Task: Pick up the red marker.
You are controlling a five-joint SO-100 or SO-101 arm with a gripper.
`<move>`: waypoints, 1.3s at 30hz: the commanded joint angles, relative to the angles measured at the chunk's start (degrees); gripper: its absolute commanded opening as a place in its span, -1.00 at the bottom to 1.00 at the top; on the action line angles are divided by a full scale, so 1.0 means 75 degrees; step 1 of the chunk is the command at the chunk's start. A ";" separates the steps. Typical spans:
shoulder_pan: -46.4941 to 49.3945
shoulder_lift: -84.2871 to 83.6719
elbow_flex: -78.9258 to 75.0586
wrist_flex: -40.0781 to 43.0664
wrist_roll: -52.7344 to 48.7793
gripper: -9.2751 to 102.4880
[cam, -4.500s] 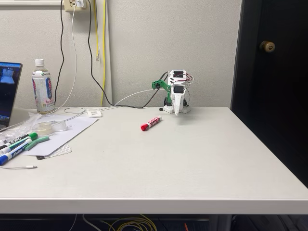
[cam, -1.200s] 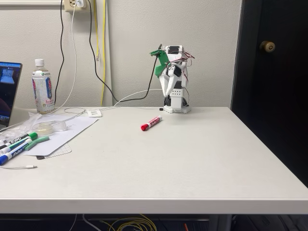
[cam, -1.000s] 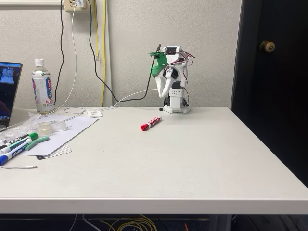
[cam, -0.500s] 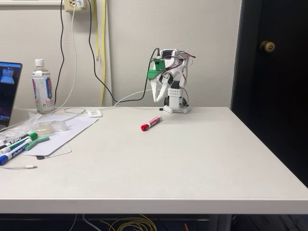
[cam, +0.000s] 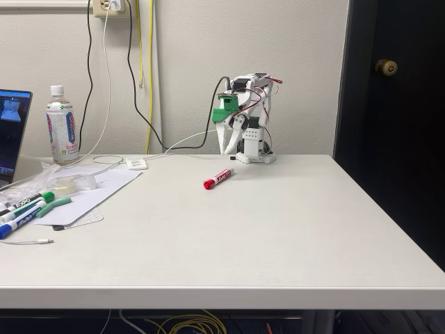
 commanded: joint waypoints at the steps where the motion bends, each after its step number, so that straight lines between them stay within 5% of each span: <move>1: 0.0000 -0.0082 -0.0070 -0.0281 -0.0258 -0.83; 13: 0.0012 0.0023 0.0035 -0.1910 -0.0340 -0.83; 39: -0.0094 -0.0645 -0.1125 0.2156 -0.0023 -0.83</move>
